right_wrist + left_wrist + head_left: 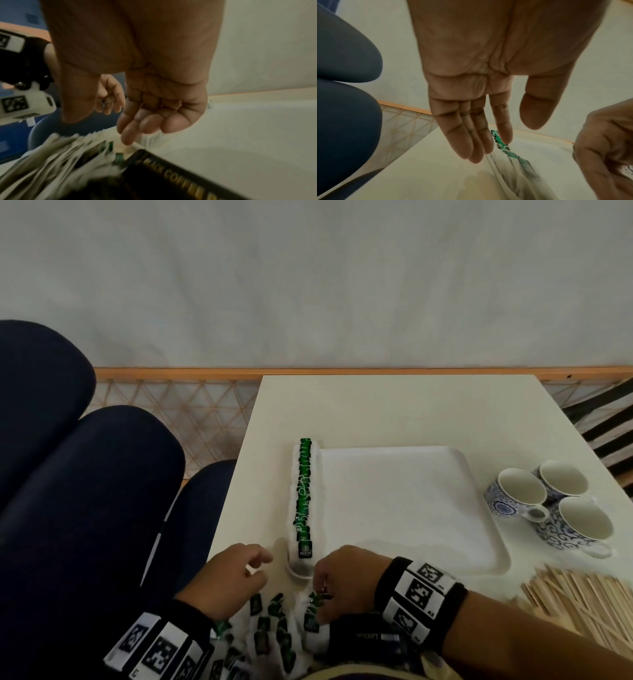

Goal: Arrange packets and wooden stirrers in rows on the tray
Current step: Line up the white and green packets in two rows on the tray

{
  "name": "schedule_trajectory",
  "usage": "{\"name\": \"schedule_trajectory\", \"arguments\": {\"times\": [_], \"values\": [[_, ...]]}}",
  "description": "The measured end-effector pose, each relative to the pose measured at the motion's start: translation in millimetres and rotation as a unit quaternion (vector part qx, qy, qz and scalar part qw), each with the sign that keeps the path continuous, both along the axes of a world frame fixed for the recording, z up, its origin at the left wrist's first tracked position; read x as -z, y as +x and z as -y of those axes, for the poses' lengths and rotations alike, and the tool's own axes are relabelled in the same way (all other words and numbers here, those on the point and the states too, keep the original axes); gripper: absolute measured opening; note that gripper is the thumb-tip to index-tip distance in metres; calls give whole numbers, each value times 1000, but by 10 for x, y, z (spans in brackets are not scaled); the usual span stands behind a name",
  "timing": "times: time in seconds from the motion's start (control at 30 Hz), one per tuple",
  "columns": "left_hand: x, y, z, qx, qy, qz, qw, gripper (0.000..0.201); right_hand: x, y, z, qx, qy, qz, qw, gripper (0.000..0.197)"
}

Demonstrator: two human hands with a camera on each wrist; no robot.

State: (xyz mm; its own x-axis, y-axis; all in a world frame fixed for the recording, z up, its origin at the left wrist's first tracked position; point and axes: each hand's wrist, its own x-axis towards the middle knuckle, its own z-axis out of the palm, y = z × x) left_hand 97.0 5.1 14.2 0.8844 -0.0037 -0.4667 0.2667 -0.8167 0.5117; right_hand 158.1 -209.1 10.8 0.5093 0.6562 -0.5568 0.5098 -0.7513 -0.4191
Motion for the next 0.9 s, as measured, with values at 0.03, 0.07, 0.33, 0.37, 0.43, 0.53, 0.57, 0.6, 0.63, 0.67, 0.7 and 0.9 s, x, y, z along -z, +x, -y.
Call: {"name": "schedule_trajectory", "arguments": {"times": [0.03, 0.07, 0.33, 0.37, 0.43, 0.53, 0.57, 0.6, 0.63, 0.67, 0.7, 0.9], "values": [[10, -67, -1, -5, -2, -3, 1000, 23, 17, -66, -11, -18, -17, 24, 999, 58], [21, -128, 0, -8, -3, -5, 1000, 22, 40, -126, -21, -38, -34, 51, 997, 66], [97, -467, -9, -30, -17, 8, 999, 19, 189, -404, -117, -43, -52, 134, 989, 53], [99, -492, -12, -30, -18, 11, 999, 19, 186, -418, -128, -44, -51, 133, 989, 49], [99, -540, -16, -30, -20, 16, 999, 18, 186, -439, -140, -52, -57, 134, 988, 44], [113, -600, -33, -37, -29, 22, 999, 17, 183, -473, -147, -64, -71, 141, 985, 38], [115, -619, -36, -37, -33, 24, 998, 17, 175, -481, -151, -62, -72, 139, 986, 36], [117, -637, -38, -38, -38, 27, 998, 17, 153, -487, -150, -57, -70, 130, 987, 34], [118, -656, -45, -40, -43, 30, 998, 18, 130, -484, -145, -48, -60, 119, 990, 32], [120, -669, -55, -43, -51, 32, 997, 19, 94, -477, -135, -32, -42, 103, 993, 28], [121, -688, -68, -47, -59, 34, 997, 20, 52, -468, -120, -15, -18, 86, 996, 25], [95, -664, -103, -28, -150, 31, 988, 32, -268, -306, -49, 22, 77, 46, 996, 23]]}}
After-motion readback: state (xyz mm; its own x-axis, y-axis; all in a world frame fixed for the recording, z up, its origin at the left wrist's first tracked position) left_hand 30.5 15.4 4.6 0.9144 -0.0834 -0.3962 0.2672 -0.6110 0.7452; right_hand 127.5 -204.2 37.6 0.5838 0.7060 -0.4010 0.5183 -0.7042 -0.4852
